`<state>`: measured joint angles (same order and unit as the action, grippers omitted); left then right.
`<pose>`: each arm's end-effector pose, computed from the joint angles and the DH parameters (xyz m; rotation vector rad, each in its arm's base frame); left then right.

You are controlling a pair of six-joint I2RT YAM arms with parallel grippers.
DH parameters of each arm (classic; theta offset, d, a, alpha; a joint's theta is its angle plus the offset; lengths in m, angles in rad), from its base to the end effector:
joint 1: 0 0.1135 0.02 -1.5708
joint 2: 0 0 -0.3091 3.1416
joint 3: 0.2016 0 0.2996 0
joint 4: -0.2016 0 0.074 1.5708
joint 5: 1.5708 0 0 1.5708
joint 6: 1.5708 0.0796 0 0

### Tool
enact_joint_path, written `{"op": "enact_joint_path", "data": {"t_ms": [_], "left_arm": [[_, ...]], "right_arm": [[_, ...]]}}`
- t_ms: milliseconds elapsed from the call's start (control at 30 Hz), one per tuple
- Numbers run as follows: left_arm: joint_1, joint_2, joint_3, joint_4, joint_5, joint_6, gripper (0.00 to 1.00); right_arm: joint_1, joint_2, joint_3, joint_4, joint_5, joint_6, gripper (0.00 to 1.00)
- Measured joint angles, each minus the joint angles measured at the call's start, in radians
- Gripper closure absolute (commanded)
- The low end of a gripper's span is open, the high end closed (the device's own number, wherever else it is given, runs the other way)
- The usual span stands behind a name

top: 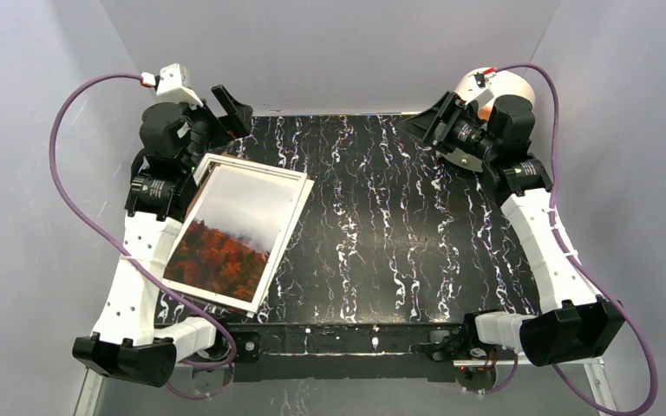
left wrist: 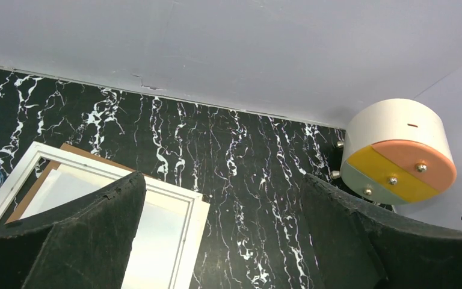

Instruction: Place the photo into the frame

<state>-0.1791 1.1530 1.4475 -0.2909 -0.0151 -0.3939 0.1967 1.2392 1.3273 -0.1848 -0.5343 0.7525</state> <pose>0.3069 -0.0543 0.5392 -0.1817 1.5735 -0.4378 0.3337 0.1078 0.4776 0.0616 1.7886 1.1433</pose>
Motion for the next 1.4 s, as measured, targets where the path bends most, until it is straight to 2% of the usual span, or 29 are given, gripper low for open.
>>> {"op": "enact_joint_path", "data": {"t_ms": [300, 467, 533, 633, 700, 867, 1067, 1267, 1400], "left_arm": [[0.0, -0.002, -0.06, 0.029, 0.077, 0.002, 0.01], [0.0, 0.023, -0.096, -0.019, 0.114, 0.012, 0.02], [-0.001, 0.05, -0.108, -0.048, 0.113, 0.02, 0.06], [-0.001, 0.087, -0.154, -0.099, 0.1, 0.04, 0.1], [-0.001, 0.12, -0.189, -0.143, 0.087, 0.058, 0.15], [-0.008, 0.189, -0.286, -0.202, 0.11, 0.087, 0.28], [-0.094, 0.262, -0.359, -0.21, 0.134, 0.074, 0.42], [-0.233, 0.396, -0.357, -0.157, 0.017, 0.071, 0.47], [-0.246, 0.513, -0.32, -0.143, -0.03, 0.073, 0.48]], "right_arm": [[0.007, 0.007, 0.0, -0.012, 0.0, 0.003, 0.26], [0.068, 0.065, 0.003, -0.051, 0.015, -0.005, 0.27], [0.121, 0.1, 0.003, -0.059, 0.039, -0.011, 0.28], [0.212, 0.138, 0.0, -0.072, 0.086, -0.021, 0.42], [0.261, 0.153, -0.003, -0.077, 0.112, -0.023, 0.48], [0.357, 0.212, -0.006, -0.1, 0.176, -0.026, 0.53], [0.375, 0.25, -0.085, -0.129, 0.26, 0.004, 0.56], [0.375, 0.25, -0.158, -0.147, 0.315, 0.056, 0.61], [0.375, 0.25, -0.174, -0.159, 0.335, 0.069, 0.61]]}}
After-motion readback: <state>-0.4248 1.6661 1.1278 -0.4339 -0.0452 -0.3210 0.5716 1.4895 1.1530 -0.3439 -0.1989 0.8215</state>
